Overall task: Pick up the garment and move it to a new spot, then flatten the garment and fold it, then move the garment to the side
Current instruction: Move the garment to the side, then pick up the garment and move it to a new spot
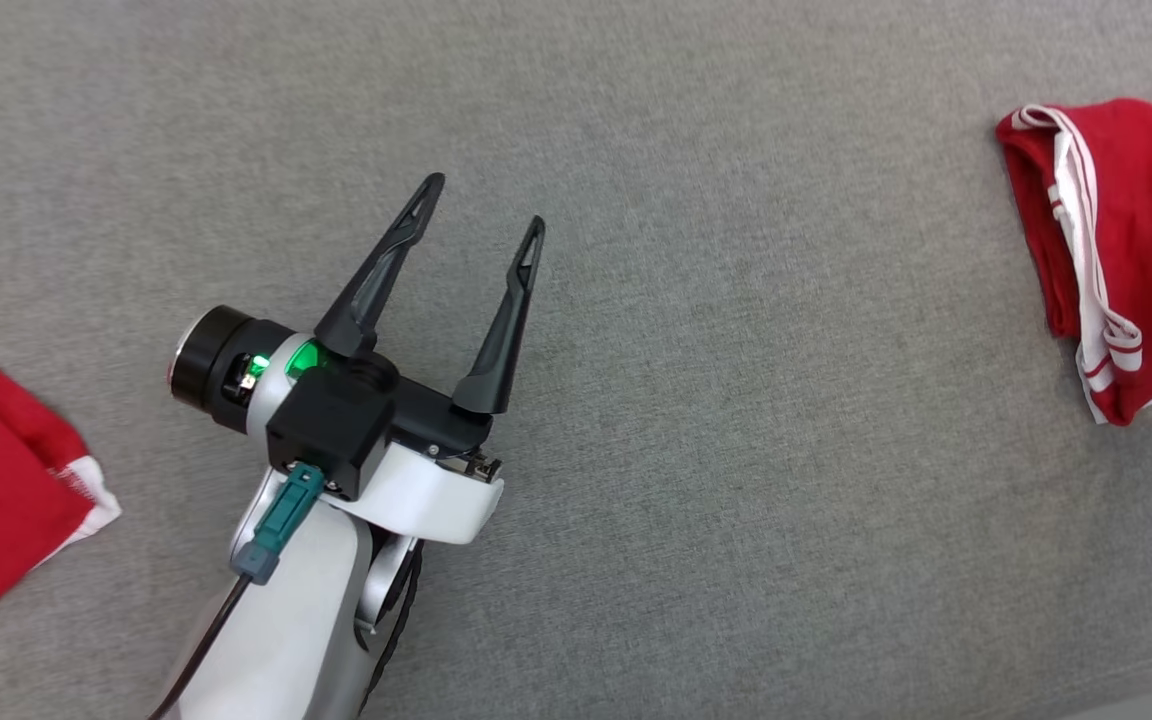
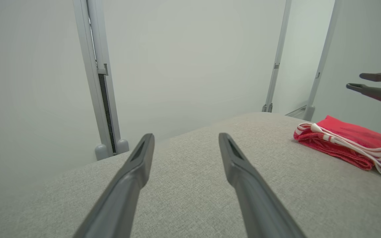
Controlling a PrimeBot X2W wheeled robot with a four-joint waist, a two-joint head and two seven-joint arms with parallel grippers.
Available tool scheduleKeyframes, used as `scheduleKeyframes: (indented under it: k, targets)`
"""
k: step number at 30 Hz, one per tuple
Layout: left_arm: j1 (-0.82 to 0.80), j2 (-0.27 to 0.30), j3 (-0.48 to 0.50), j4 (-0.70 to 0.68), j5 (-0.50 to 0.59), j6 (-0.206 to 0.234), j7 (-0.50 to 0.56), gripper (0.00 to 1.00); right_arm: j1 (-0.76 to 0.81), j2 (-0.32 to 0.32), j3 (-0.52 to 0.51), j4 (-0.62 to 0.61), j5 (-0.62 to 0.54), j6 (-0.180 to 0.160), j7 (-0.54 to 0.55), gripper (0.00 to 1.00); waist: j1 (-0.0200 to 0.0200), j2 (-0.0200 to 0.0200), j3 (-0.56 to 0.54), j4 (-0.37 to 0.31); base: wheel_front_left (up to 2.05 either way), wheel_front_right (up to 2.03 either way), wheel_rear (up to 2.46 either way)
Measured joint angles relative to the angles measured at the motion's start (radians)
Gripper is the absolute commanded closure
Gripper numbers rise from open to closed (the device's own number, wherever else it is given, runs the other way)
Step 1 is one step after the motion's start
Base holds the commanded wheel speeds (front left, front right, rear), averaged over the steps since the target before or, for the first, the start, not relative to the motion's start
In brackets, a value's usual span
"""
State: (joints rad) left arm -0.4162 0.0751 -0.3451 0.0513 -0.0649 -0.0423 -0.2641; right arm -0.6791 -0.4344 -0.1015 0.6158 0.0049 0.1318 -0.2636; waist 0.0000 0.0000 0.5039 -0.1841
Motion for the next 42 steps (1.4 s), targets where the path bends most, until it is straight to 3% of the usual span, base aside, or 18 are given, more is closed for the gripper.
scheduleKeyframes:
  k: [9,14,24,27,42]
  targets:
    - [0.063,-0.017,0.054,0.005,-0.059,0.043,0.000,0.00,0.127,0.091,0.083,-0.200,0.069,0.000,0.000,0.00,0.0000,0.0000,-0.121,0.068,0.00,0.00,0.00]
    - [0.137,-0.021,0.086,0.009,-0.070,0.049,0.000,0.00,0.263,0.198,0.125,-0.343,0.131,0.000,0.000,0.00,0.0000,0.0000,-0.204,0.139,0.00,0.00,0.00]
    - [0.256,-0.024,0.128,0.051,-0.159,0.079,0.000,0.00,0.495,0.351,0.105,-0.441,0.131,0.000,0.000,0.00,0.0000,0.0000,-0.305,0.249,0.00,0.00,0.00]
    - [0.294,-0.026,0.138,0.079,-0.260,0.080,0.000,0.00,0.542,0.368,0.111,-0.439,0.125,0.000,0.000,0.00,0.0000,0.0000,-0.332,0.265,0.00,0.00,0.00]
    - [0.325,-0.026,0.162,0.114,-0.227,0.076,0.000,0.00,0.576,0.384,0.132,-0.435,0.106,0.000,0.000,0.00,0.0000,0.0000,-0.344,0.260,0.00,0.00,0.00]
